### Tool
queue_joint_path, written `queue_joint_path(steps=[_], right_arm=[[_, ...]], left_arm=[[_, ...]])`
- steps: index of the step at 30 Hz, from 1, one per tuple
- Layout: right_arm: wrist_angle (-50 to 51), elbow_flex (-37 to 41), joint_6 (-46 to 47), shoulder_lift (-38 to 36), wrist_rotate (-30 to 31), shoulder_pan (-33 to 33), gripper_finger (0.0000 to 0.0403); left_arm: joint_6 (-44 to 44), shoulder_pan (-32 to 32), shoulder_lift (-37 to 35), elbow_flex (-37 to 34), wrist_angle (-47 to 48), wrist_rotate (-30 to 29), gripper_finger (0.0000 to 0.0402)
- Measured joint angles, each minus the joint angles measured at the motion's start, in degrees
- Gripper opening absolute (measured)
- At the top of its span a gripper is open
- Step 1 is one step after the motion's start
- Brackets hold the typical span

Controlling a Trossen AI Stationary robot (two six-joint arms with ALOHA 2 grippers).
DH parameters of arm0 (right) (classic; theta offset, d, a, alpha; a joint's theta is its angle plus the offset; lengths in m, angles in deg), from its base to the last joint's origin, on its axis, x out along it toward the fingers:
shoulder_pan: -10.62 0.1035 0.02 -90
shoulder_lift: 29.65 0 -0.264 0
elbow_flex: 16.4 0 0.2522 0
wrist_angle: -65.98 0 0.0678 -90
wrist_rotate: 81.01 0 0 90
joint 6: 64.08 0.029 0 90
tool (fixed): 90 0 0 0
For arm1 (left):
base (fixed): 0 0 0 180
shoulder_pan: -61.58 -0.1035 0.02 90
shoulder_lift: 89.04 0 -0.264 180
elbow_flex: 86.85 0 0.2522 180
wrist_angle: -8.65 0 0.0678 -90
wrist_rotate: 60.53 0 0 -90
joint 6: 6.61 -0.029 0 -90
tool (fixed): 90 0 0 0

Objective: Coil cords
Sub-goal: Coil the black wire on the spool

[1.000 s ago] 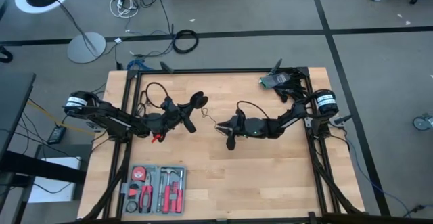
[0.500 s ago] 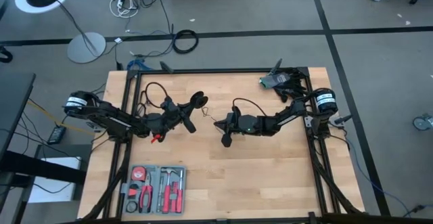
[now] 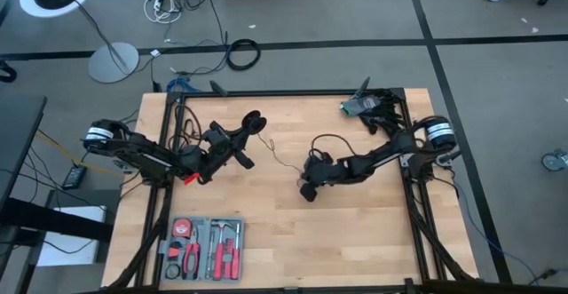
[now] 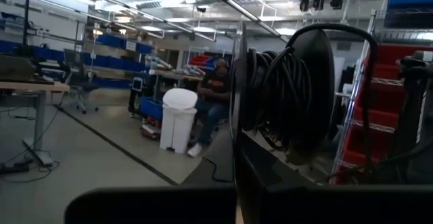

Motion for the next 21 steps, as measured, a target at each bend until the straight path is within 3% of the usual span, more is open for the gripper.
queue_joint_path(steps=[5,12,16,21], right_arm=[[18.4,0.2,6.1,-7.1,2.7,1.7,0.0001],[34.8,0.2,14.7,-13.7,5.3,3.7,0.0000],[39.8,0.2,18.8,-14.6,7.6,5.2,0.0000],[35.7,0.2,17.5,-14.5,9.9,6.3,0.0008]], left_arm=[[0.0,0.0,-0.2,0.0,-0.5,-0.1,0.0000],[-0.1,0.0,-0.2,0.0,-2.1,-0.1,0.0000],[-1.3,0.1,-0.2,0.0,-2.6,-0.1,0.0000],[-1.3,0.1,-0.2,0.0,-2.3,-0.1,0.0000]])
